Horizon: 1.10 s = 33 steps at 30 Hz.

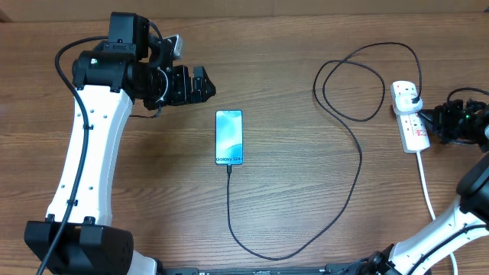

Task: Plug charger to phone and switch on socket
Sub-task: 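Lift the right gripper off the power strip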

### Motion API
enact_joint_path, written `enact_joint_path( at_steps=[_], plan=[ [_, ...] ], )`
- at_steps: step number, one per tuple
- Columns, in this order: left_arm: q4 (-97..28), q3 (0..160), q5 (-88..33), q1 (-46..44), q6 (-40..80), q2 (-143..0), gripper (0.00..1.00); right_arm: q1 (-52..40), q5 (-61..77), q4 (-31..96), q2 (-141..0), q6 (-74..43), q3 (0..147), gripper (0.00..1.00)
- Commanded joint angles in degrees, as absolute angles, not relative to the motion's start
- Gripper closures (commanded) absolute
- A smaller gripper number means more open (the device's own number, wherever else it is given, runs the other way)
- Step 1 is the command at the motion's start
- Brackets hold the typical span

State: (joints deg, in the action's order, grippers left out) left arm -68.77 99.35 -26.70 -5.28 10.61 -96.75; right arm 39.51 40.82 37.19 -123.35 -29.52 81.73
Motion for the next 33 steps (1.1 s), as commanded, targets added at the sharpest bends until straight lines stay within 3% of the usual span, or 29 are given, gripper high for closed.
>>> enact_joint_path(
  at_steps=[1,16,27,33],
  plan=[
    [-68.73,99.59,-26.37,-5.17,10.72,-97.08,0.0,36.64,38.65,38.5,-124.55,-28.67,77.91,0.96],
    [-68.73,99.59,-26.37,-5.17,10.72,-97.08,0.0,39.68,39.22,37.87,-123.39,-28.51,78.96,0.96],
    [-68.73,99.59,-26.37,-5.17,10.72,-97.08,0.0,50.13,44.29,41.15,-109.01,-26.61,80.01,0.96],
    [-68.73,99.59,-26.37,-5.17,10.72,-97.08,0.0,50.28,47.75,43.57,-99.74,-23.14,80.01,0.95]
  ],
)
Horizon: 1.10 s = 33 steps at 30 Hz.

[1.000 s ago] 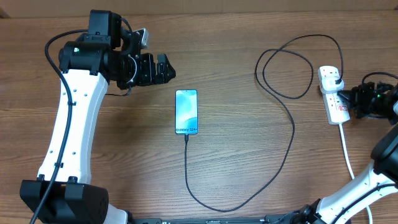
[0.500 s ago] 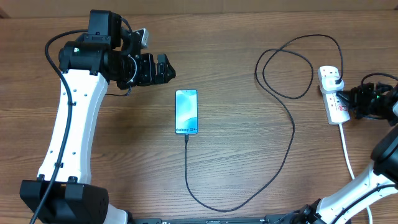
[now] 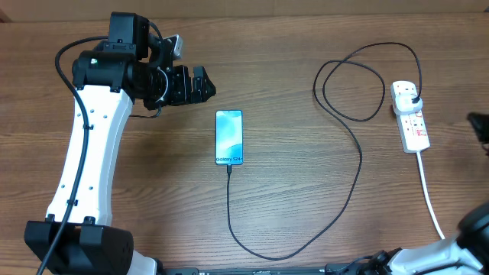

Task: Plug charger to phone and switch on socket

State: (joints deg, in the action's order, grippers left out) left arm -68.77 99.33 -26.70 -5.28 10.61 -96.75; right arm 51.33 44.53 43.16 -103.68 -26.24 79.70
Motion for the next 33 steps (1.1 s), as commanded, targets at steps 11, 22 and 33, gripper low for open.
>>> enact_joint_path(
  at_steps=[11,22,33],
  plan=[
    [-68.73,99.59,-26.37,-5.17,10.72,-97.08,0.0,37.45,47.29,53.93,-82.96,-9.56,80.01,0.88],
    [-68.73,99.59,-26.37,-5.17,10.72,-97.08,0.0,15.57,34.85,61.71,-69.34,-8.49,80.01,0.86],
    [-68.73,99.59,-26.37,-5.17,10.72,-97.08,0.0,7.18,29.56,66.87,-67.51,-8.91,80.01,0.81]
  ],
)
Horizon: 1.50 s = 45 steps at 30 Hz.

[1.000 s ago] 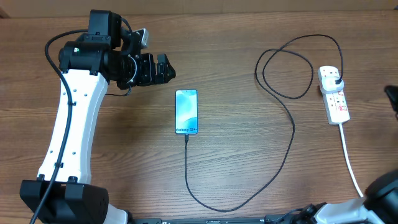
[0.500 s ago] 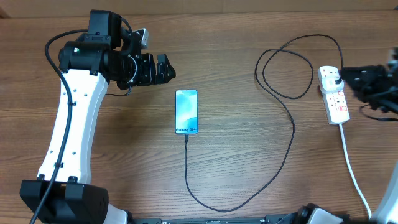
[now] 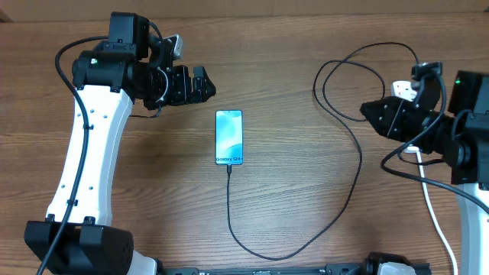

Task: Plug charger to phone and switch on socket

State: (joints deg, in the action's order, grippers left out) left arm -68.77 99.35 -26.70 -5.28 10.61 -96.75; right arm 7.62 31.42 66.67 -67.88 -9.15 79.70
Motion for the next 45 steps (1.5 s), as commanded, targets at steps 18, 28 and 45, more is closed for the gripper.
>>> enact_joint_path(
  at_steps=[18,28,45],
  plan=[
    [-68.73,99.59,-26.37,-5.17,10.72,-97.08,0.0,7.16,29.1,70.32,-67.51,-6.92,80.01,0.8],
    [-68.73,99.59,-26.37,-5.17,10.72,-97.08,0.0,7.03,28.36,72.95,-65.73,-3.86,82.76,0.74],
    [-68.73,99.59,-26.37,-5.17,10.72,-97.06,0.0,6.81,26.57,81.82,-62.72,-3.57,91.85,0.0]
  ],
)
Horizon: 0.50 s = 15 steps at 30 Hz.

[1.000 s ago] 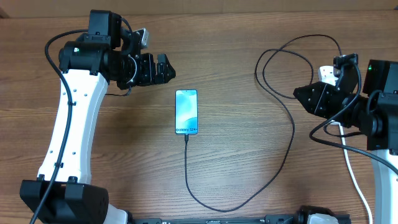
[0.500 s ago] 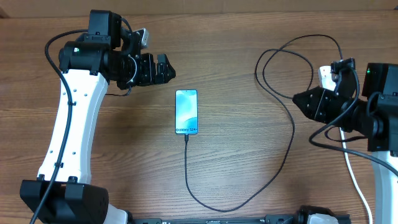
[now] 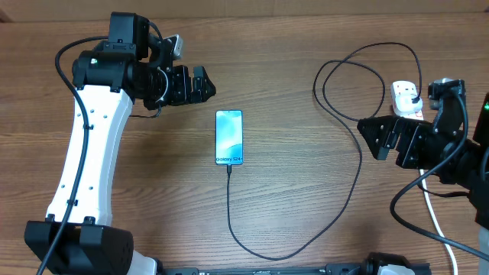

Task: Plug charger to phone and switch on socket

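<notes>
The phone [image 3: 229, 137] lies screen-up and lit in the middle of the table, with the black charger cable [image 3: 356, 169] plugged into its near end. The cable loops right and back to a plug in the white socket strip [image 3: 403, 95] at the far right. My right gripper [image 3: 373, 138] hovers left of the strip, covering its near half; whether its fingers are open is unclear. My left gripper [image 3: 207, 85] hangs above the table up and left of the phone, apparently shut on nothing.
The strip's own white lead [image 3: 435, 221] runs toward the near right edge. The cable's loop [image 3: 348, 84] lies on the wood left of the strip. Cardboard-coloured backing borders the far edge.
My right arm has shifted toward the near side and slightly right, so the top of the strip with the plug shows again. Phone, cable and left arm are unchanged.
At first my right gripper sat at the strip's right side by its switches. Then it was withdrawn almost out of view at the right edge. Later the arm appeared raised over the strip, and now it hangs nearer me. The phone stayed plugged in and lit throughout.
</notes>
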### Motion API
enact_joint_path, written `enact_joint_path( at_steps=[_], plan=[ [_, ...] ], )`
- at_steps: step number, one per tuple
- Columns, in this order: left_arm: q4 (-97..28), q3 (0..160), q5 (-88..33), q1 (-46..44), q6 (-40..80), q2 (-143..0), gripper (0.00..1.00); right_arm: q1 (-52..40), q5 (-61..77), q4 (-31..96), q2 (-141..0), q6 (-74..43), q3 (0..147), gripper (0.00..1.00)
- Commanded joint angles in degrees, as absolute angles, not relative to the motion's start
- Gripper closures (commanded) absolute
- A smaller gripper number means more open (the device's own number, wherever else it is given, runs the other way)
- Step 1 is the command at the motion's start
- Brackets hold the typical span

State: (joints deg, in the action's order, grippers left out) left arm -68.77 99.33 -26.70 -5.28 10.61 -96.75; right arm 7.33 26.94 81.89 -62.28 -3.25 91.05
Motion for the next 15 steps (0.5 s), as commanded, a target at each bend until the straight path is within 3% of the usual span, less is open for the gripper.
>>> enact_joint_path(
  at_steps=[1,15],
  plan=[
    [-68.73,99.59,-26.37,-5.17,10.72,-97.08,0.0,6.81,26.37,81.8,-62.78,-3.55,91.85,0.0],
    [-68.73,99.59,-26.37,-5.17,10.72,-97.08,0.0,6.74,26.41,75.81,-62.04,2.02,91.44,0.0]
  ],
)
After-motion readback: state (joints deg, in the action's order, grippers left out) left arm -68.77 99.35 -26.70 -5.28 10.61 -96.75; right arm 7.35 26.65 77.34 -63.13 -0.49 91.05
